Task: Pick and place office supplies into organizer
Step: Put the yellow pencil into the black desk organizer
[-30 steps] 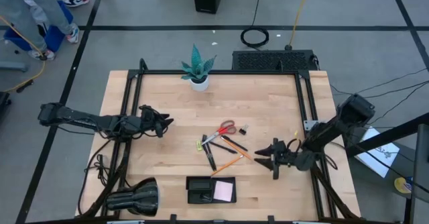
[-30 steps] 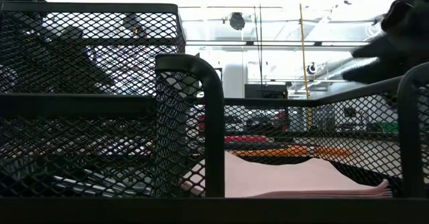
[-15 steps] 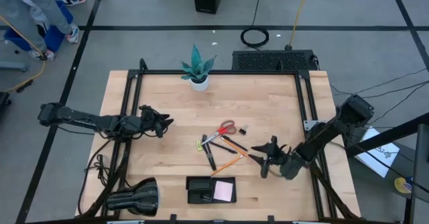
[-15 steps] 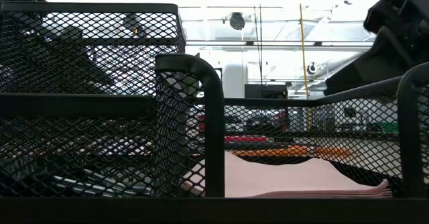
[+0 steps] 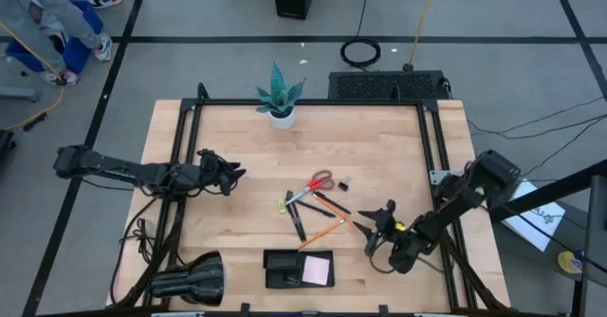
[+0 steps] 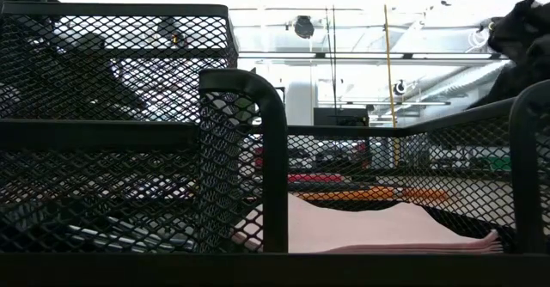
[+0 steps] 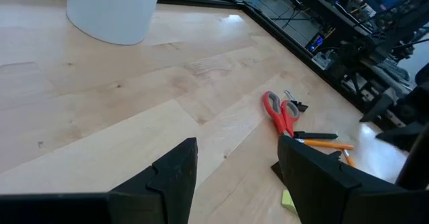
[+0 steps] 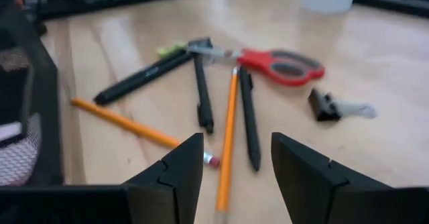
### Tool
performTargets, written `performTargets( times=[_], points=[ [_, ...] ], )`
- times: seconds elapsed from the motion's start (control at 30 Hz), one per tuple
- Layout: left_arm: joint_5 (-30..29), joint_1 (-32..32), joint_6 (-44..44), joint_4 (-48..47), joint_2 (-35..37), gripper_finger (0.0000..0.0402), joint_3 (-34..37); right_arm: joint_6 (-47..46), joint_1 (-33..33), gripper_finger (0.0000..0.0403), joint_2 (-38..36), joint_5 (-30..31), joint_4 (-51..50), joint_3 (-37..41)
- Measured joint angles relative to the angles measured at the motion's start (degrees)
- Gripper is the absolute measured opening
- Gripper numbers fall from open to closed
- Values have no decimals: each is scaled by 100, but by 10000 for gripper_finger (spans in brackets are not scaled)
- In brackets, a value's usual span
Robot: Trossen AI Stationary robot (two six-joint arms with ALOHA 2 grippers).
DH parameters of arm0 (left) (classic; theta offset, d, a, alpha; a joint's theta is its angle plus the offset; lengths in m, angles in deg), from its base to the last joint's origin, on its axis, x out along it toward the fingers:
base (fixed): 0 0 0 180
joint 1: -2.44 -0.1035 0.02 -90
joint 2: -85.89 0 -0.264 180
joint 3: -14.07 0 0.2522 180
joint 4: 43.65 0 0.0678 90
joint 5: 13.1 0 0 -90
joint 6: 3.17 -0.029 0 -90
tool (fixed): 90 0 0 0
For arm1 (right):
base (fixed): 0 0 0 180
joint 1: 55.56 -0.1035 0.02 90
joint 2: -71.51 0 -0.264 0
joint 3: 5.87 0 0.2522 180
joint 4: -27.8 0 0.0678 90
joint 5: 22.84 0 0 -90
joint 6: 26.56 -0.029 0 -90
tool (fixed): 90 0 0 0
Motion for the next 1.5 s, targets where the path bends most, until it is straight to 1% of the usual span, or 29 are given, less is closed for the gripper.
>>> performTargets(
  times=[0.1,0.17,0.23,0.4,0.53,0.7,0.93,1.1,1.4,1.5],
  points=[
    [-2,0,-2,0,0,212,0,44,80,164,346,-120,-51,-221],
    [-4,0,-2,0,-2,212,0,50,191,164,518,-422,-124,-348],
    [-7,0,-2,0,-1,212,0,57,275,164,616,-601,-264,-414],
    [-11,0,-7,0,-2,212,0,-180,338,164,625,-615,-529,-464],
    [-47,0,-7,0,-1,212,0,-723,371,164,675,-663,-1002,-461],
    [-50,0,-42,0,-1,212,0,-874,398,164,970,-632,-776,-465],
    [-76,0,-39,0,-2,212,0,-811,428,161,997,-682,-679,-470],
    [-79,0,-33,1,-1,212,0,-770,437,129,997,-771,-688,-470],
    [-79,0,-2,2,0,212,0,-726,441,40,1007,-840,-704,-469],
    [-81,0,-4,2,-1,212,0,-686,441,17,1007,-840,-712,-463]
  ],
)
